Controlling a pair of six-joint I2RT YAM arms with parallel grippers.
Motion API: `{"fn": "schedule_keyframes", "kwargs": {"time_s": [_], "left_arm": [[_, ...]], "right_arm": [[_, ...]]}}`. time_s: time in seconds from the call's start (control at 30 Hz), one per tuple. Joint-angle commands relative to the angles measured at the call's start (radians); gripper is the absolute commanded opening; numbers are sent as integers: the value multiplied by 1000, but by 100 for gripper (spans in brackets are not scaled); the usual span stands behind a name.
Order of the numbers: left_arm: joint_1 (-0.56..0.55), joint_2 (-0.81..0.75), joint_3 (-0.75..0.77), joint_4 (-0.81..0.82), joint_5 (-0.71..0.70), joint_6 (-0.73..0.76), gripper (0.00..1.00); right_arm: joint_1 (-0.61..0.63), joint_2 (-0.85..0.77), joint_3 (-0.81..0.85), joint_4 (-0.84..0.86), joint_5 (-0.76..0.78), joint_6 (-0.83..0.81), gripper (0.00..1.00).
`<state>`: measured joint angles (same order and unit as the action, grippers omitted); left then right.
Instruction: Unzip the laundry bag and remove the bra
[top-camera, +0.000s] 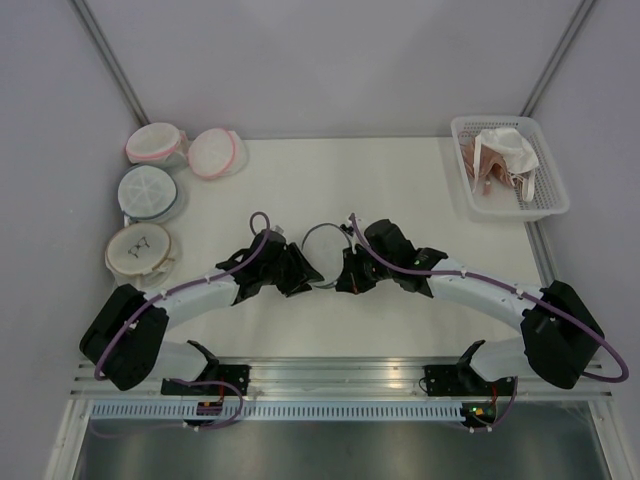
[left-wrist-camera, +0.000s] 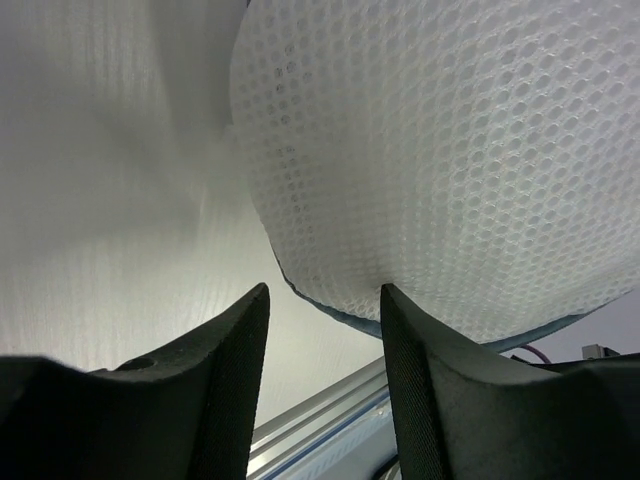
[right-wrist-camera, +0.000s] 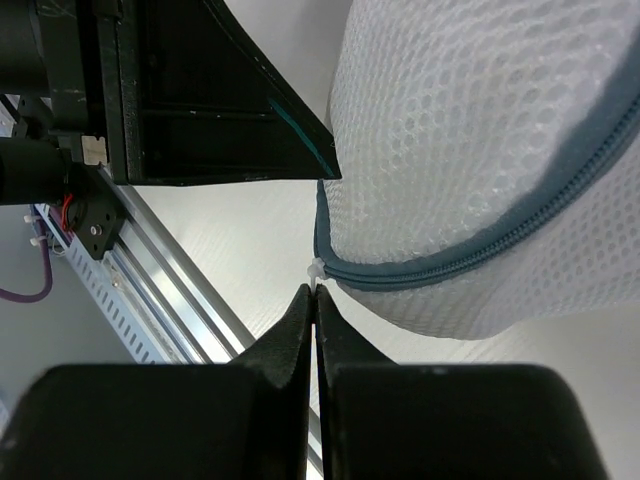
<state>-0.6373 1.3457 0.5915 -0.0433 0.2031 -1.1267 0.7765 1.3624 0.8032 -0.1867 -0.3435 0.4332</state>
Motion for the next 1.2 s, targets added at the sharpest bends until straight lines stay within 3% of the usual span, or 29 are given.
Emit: {"fn": "schedule_keyframes", "kwargs": {"time_s": [0.0,0.1,0.23,0.37,0.63,0.87,1.17], "left_arm": [[-2,3,59,23,-16,24,52],[-2,7,73,25,-22,-5,54],[-2,-11,79,68,-1,-64,75],[-10,-49,82,85,83,-158,84],[-22,-60,-2,190,67,-258,81],[-44,46,-7,301,177,-387,79],[-56,-92,-85,249,70,-466,82]], "right_arm": [[4,-14,16,36,-23,2,0],[4,-19,8,41,-31,2,0],[10,-19,-2,56,-34,10,1],[12,-6,-10,73,-28,19,0],[13,-2,-13,136,-81,35,0],[15,-22,-29,174,-60,62,0],[17,-37,-42,178,-15,62,0]]}}
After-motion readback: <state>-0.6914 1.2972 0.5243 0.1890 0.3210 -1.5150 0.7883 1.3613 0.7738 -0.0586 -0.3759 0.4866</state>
